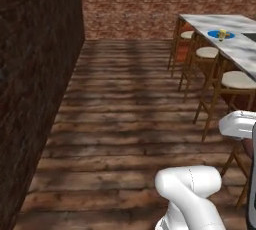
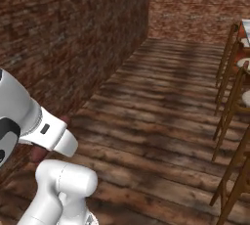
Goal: Move the hot dog bun to the plate on the dining table and place the condiment next to that plate. Then navigate to the fridge and take the sausage and place it on the plate as well.
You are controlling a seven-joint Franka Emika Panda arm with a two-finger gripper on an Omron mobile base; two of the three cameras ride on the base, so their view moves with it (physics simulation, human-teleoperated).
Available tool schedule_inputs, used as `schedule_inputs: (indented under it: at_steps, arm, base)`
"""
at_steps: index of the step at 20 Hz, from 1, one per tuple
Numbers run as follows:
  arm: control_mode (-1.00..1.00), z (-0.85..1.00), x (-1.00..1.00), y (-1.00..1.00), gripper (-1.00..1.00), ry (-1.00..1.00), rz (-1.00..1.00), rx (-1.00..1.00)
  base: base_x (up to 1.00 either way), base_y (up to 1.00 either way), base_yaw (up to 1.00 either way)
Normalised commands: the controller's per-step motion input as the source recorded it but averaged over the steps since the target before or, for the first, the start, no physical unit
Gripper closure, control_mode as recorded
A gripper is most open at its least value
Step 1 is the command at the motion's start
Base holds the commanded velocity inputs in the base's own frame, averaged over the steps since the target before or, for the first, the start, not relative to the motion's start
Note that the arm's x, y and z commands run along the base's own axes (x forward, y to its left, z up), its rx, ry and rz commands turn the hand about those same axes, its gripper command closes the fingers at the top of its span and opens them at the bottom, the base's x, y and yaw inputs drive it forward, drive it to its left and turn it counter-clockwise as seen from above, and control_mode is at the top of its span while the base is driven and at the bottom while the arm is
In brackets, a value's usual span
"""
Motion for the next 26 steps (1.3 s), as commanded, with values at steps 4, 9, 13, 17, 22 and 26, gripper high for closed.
schedule_inputs:
  at_steps: [4, 9, 13, 17, 22, 26]
  arm:
    - [1.00, 0.00, 0.00, 0.00, 1.00, 0.00, 0.00, 0.00]
    - [1.00, 0.00, 0.00, 0.00, 1.00, 0.00, 0.00, 0.00]
    - [1.00, 0.00, 0.00, 0.00, 1.00, 0.00, 0.00, 0.00]
    - [1.00, 0.00, 0.00, 0.00, 1.00, 0.00, 0.00, 0.00]
    - [1.00, 0.00, 0.00, 0.00, 1.00, 0.00, 0.00, 0.00]
    - [1.00, 0.00, 0.00, 0.00, 1.00, 0.00, 0.00, 0.00]
  base:
    - [1.00, 0.26, -0.40]
    - [1.00, 0.28, -0.39]
    - [1.00, 0.52, -0.37]
    - [1.00, 0.69, -0.35]
    - [1.00, 0.89, -0.36]
    - [1.00, 0.83, -0.38]
